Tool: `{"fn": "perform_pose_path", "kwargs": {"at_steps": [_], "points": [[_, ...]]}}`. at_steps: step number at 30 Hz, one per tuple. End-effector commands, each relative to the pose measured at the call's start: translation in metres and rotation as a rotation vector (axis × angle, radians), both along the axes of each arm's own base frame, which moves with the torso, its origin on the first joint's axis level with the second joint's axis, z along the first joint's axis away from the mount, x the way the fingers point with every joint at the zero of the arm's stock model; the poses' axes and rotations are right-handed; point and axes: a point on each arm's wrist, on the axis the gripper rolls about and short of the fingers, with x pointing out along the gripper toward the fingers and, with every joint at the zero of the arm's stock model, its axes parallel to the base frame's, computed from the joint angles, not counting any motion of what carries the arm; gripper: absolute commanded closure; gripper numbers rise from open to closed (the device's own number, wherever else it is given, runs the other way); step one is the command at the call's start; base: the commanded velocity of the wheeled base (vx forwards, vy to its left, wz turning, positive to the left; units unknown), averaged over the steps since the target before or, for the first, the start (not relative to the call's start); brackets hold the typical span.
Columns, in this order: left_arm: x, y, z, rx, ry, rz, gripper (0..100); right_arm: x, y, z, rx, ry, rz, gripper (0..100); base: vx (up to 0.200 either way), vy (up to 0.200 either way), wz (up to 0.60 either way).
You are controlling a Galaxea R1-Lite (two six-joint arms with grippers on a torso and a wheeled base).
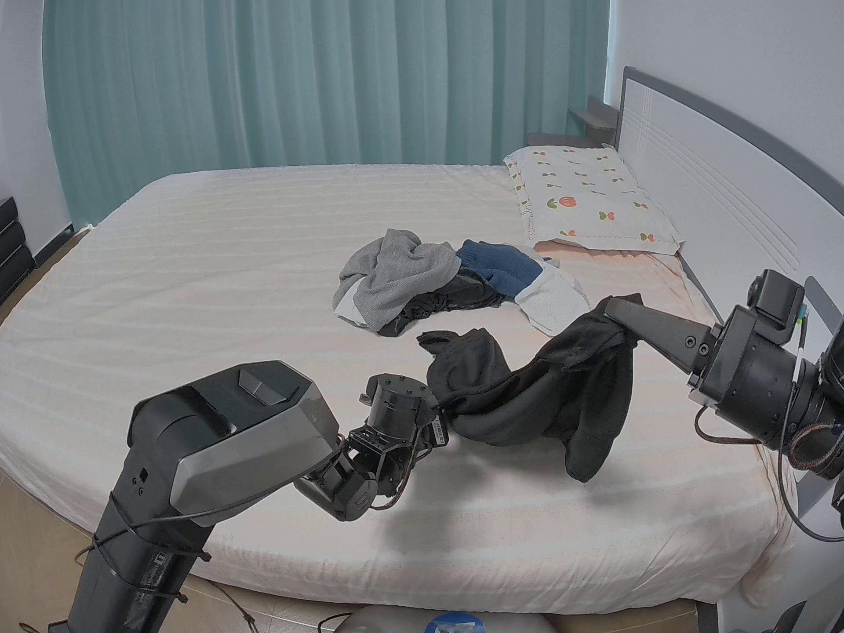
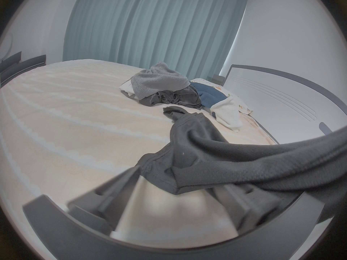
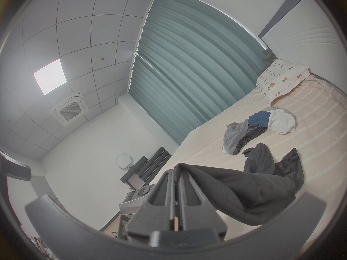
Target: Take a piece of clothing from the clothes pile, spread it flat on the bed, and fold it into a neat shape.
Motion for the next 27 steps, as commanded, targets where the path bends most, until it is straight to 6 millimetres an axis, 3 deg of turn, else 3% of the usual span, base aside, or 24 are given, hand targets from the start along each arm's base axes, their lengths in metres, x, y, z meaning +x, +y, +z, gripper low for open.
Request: {"fn": "perform_pose_path", "kwargs": {"at_steps": [1, 10, 11, 12, 16, 19, 22, 24, 27], "points": [[-0.002, 0.018, 0.021, -0.030, -0.001, 0.041, 100, 0.010, 0.002, -0.008, -0.022, 0.029, -0.022, 100, 0.000, 0.000, 0.00], [-0.018, 0.057, 0.115, -0.123, -0.024, 0.116, 100, 0.042, 0.005, -0.017, -0.046, 0.061, -0.089, 100, 0.000, 0.000, 0.00], [-0.018, 0.057, 0.115, -0.123, -0.024, 0.116, 100, 0.042, 0.005, -0.017, -0.046, 0.061, -0.089, 100, 0.000, 0.000, 0.00], [-0.027, 0.064, 0.154, -0.197, -0.056, 0.105, 100, 0.060, 0.007, -0.013, -0.044, 0.044, -0.121, 100, 0.000, 0.000, 0.00], [-0.044, 0.077, 0.207, -0.263, -0.100, 0.058, 100, 0.087, 0.009, 0.010, 0.002, -0.025, -0.169, 100, 0.000, 0.000, 0.00], [-0.054, 0.095, 0.252, -0.342, -0.180, 0.086, 100, 0.107, 0.007, 0.042, 0.060, -0.127, -0.216, 100, 0.000, 0.000, 0.00], [-0.054, 0.105, 0.270, -0.403, -0.194, 0.123, 100, 0.112, 0.008, 0.061, 0.100, -0.185, -0.230, 100, 0.000, 0.000, 0.00], [-0.058, 0.114, 0.277, -0.427, -0.197, 0.148, 100, 0.114, 0.008, 0.063, 0.110, -0.193, -0.248, 100, 0.000, 0.000, 0.00], [-0.066, 0.124, 0.264, -0.404, -0.154, 0.172, 100, 0.115, 0.009, 0.044, 0.075, -0.137, -0.260, 100, 0.000, 0.000, 0.00]]}}
